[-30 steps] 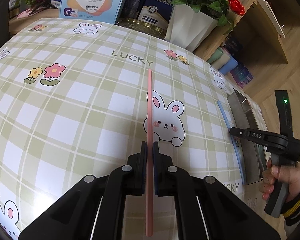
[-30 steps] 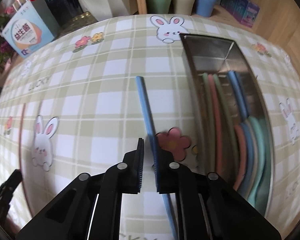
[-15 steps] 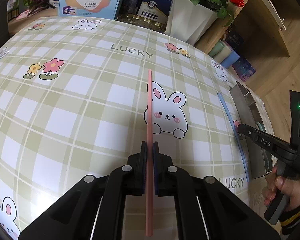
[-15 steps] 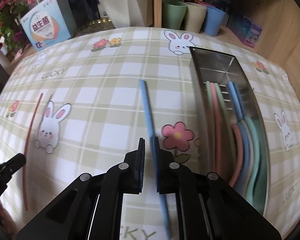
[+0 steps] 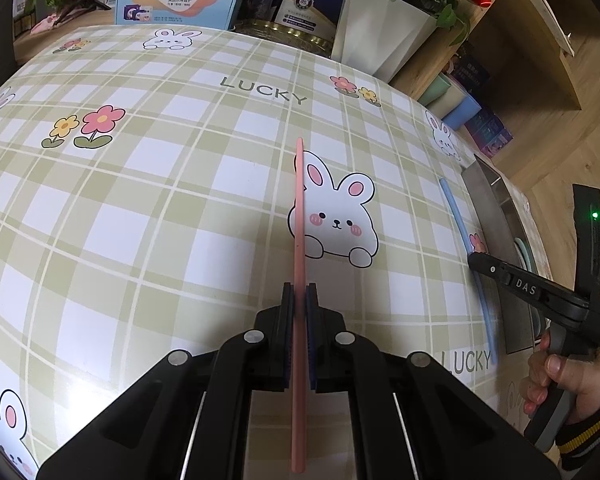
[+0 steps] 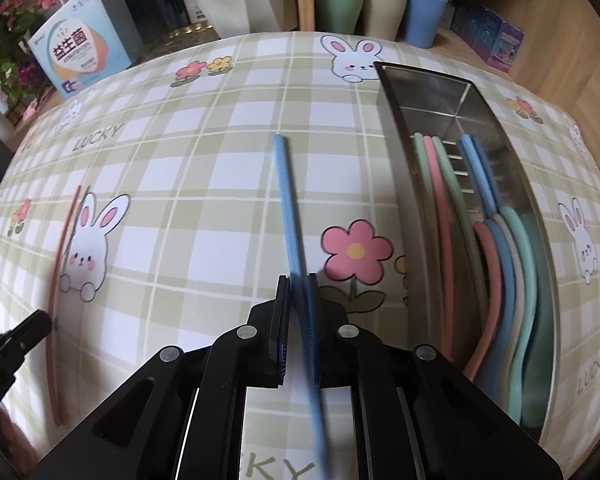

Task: Organize utensils
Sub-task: 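Close the right tool on the blue chopstick and lift it, then carry the blue chopstick into the steel caddy and open the right tool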

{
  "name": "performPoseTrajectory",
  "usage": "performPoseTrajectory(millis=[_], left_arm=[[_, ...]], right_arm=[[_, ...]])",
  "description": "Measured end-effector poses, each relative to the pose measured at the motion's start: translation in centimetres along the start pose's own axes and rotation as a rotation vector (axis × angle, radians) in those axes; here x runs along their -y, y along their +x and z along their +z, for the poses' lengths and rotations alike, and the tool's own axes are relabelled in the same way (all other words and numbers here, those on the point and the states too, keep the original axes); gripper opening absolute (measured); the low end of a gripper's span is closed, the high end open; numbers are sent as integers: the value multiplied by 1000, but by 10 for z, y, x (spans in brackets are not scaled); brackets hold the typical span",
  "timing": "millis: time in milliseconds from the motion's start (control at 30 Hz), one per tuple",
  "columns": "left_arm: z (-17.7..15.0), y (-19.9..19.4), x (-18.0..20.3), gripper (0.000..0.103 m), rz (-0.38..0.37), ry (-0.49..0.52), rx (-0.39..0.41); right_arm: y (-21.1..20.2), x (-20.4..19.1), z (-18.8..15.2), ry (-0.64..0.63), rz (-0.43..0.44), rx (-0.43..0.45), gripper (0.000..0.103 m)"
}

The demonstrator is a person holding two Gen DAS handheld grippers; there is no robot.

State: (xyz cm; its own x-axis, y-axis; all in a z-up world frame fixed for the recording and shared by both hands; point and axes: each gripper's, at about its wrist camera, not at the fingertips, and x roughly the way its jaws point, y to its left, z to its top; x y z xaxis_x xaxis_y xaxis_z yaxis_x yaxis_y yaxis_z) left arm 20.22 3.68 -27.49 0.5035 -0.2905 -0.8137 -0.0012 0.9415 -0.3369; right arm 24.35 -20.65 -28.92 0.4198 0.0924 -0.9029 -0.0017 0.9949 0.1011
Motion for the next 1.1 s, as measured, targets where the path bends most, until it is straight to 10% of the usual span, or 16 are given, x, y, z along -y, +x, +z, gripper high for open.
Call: performPoseTrajectory(millis=[1100], left_arm=[[-4,2,-1,7,-8,4,-1]], right_arm=[[-12,6,-36,25,167,122,6]])
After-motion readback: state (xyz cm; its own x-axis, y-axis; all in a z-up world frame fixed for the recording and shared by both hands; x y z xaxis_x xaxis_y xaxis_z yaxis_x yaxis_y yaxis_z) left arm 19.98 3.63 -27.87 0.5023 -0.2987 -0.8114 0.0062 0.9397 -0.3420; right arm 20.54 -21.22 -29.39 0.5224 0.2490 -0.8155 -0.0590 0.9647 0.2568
